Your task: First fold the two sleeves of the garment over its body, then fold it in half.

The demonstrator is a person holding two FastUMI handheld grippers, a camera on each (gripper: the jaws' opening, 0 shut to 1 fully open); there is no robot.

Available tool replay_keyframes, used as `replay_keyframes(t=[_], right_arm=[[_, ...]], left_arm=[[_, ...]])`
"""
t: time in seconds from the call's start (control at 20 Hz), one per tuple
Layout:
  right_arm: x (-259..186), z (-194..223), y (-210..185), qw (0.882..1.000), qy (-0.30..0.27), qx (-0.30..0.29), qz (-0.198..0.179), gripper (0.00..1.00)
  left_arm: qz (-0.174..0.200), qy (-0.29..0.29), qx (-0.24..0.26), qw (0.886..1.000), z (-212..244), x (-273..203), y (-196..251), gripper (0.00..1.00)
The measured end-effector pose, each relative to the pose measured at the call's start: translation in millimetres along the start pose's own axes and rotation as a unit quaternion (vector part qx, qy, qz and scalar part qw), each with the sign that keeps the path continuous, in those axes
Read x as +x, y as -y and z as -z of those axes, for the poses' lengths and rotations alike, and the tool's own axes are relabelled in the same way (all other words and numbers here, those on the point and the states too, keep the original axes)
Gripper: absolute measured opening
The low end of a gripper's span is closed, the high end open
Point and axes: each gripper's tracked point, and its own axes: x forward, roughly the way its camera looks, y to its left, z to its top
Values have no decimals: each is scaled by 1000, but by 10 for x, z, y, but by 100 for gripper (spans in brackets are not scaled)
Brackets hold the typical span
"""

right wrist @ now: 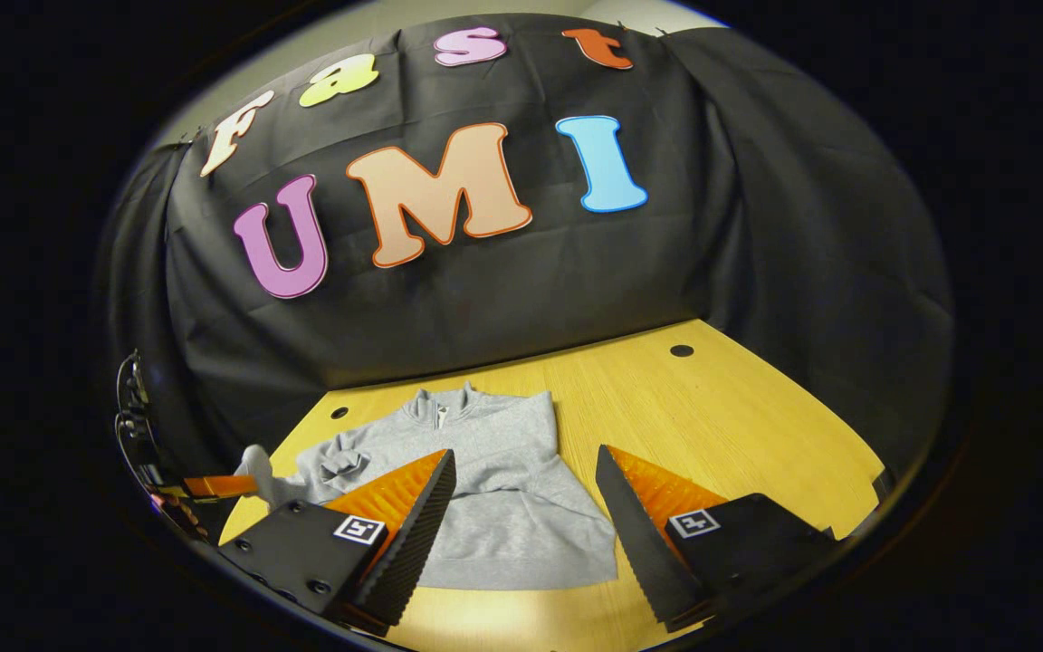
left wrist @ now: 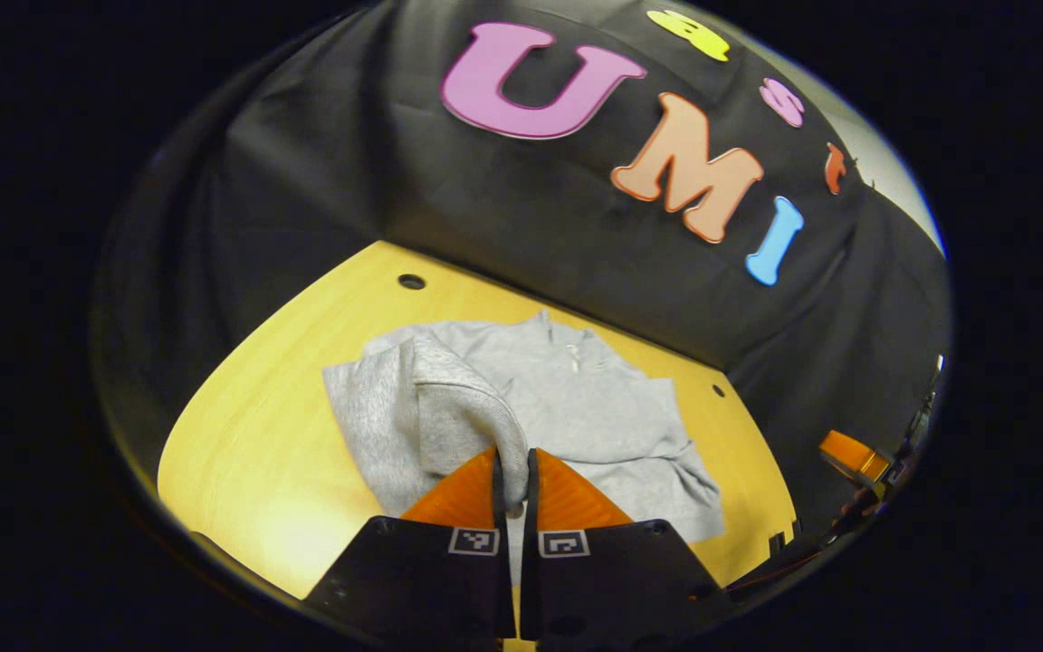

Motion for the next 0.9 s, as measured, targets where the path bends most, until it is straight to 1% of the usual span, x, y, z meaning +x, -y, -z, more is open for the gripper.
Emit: replay_keyframes(t=[0.05, 0.1, 0.25, 0.45, 0.65, 0.75, 0.85, 0.9], right_arm=[[-19, -17, 53, 1000, 0, 3, 2, 98], [-80, 36, 127, 1000, 1, 6, 5, 98], [-86, 42, 338, 1000, 1, 9, 14, 98], [-149, 114, 554, 999, -9, 26, 20, 98], [-172, 168, 748, 999, -18, 21, 25, 98], [-162, 168, 825, 999, -22, 13, 24, 98], [-137, 163, 892, 999, -26, 6, 21, 98], [-122, 144, 918, 999, -27, 5, 18, 94]], left_arm=[[14, 0, 11, 1000, -30, 60, 165, 1], [28, -2, 19, 999, -53, 97, 341, 1], [77, -2, 41, 996, -64, 289, 927, 1], [132, -2, 77, 988, -126, 540, 1572, 1], [180, 0, 83, 980, -125, 768, 2207, 1], [196, 1, 88, 977, -128, 912, 2502, 1], [206, -1, 96, 974, -16, 1092, 2722, 1], [210, -4, 98, 973, 19, 1172, 2808, 1]])
